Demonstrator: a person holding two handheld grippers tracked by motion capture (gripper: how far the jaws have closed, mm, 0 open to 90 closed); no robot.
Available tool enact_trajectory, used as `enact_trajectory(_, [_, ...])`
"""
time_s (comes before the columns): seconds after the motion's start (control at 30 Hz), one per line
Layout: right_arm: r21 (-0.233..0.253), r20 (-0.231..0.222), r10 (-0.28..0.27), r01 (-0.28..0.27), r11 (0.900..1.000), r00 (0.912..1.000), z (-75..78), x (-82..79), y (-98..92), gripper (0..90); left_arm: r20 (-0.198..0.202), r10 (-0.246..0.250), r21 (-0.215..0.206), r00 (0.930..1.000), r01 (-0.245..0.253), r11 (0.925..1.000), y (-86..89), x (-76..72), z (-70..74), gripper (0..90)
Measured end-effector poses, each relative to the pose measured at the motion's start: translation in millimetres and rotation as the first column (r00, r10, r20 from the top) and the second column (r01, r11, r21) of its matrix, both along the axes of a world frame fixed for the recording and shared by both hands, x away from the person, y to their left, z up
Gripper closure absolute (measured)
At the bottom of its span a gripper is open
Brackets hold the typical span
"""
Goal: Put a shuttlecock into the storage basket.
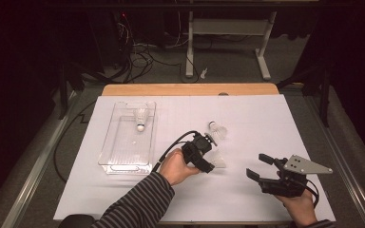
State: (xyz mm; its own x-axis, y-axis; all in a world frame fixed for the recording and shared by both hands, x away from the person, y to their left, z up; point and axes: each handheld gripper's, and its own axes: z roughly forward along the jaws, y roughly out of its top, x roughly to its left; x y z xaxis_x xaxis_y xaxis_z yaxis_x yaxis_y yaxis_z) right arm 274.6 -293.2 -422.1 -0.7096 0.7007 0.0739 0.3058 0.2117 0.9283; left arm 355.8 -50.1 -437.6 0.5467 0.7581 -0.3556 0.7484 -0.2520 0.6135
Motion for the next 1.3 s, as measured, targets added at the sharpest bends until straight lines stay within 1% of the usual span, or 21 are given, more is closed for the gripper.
enact_trajectory(0.43, [-0.002,0.000,0.006,-0.006,1.000,1.0000,-0.2,0.2,0.5,26.5,-0.006,-0.014,0.034,0.9999,0.014,0.9993,-3.0,0.4,-8.3,43.3])
enact_trajectory(0.53, [-0.005,0.001,0.008,-0.008,1.000,1.0000,-0.3,0.2,0.5,26.5,-0.011,-0.015,0.035,0.9998,0.015,0.9993,-3.9,0.5,-9.9,44.4])
enact_trajectory(0.83, [-0.006,0.000,0.010,-0.010,1.000,1.0000,-0.3,0.4,0.7,26.5,-0.017,-0.020,0.053,0.9997,0.021,0.9984,-3.9,2.4,-14.1,47.2])
enact_trajectory(1.0, [-0.006,0.001,0.010,-0.010,1.000,0.9999,-0.3,0.3,0.8,26.5,-0.023,-0.023,0.051,0.9995,0.024,0.9984,-4.0,2.1,-14.9,49.7])
enact_trajectory(1.3, [-0.006,-0.001,0.011,-0.011,1.000,0.9999,-0.4,0.4,0.8,26.5,-0.023,-0.039,0.071,0.9990,0.040,0.9966,-4.8,0.9,-17.9,54.4])
